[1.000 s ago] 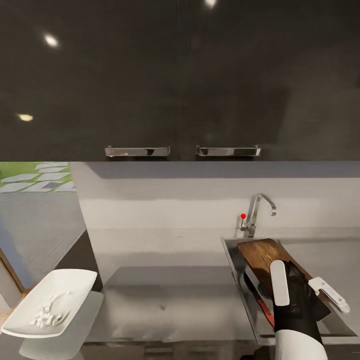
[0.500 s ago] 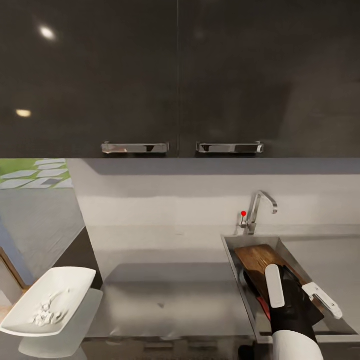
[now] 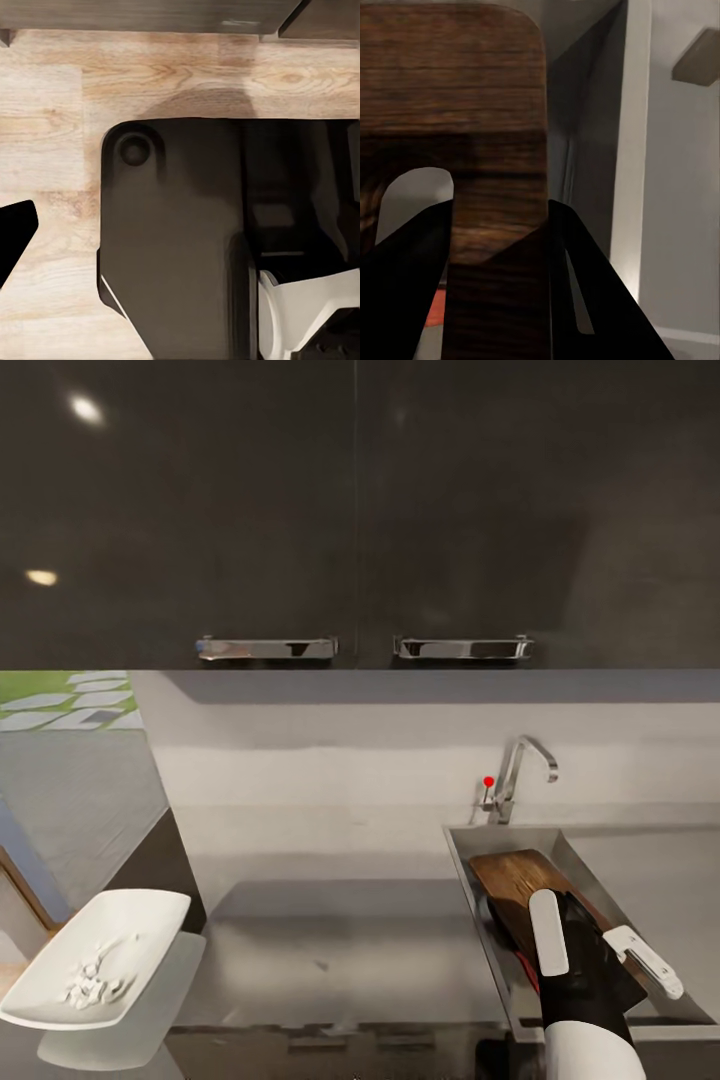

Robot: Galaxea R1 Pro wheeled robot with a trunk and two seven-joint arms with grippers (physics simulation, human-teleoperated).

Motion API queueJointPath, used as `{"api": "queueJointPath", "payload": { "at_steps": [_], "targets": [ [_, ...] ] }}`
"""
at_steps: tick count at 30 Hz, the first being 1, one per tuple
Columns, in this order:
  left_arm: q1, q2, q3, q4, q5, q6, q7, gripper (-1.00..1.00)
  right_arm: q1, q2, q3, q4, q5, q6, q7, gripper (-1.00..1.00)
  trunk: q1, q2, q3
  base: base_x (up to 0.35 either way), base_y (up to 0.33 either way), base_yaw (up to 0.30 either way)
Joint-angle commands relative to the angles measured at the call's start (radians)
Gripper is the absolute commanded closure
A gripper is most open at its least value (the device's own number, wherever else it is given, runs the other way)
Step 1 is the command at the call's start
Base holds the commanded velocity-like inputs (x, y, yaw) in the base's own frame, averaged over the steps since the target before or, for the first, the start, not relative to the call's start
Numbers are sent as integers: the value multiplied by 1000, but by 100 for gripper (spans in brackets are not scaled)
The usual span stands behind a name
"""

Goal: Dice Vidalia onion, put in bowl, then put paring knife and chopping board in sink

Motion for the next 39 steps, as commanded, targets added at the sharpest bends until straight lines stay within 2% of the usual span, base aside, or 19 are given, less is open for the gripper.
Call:
{"api": "queueJointPath", "payload": {
  "at_steps": [1,39],
  "targets": [
    [0,0,-5,-1,7,-1,-2,-100,-1,1,-1,-2,-2,10,-3,100,1,-2,-4,0,0,0],
    [0,-1,-5,12,6,0,-2,-100,-1,1,-1,21,-2,4,-2,100,1,-2,-64,35,-27,0]
  ]
}}
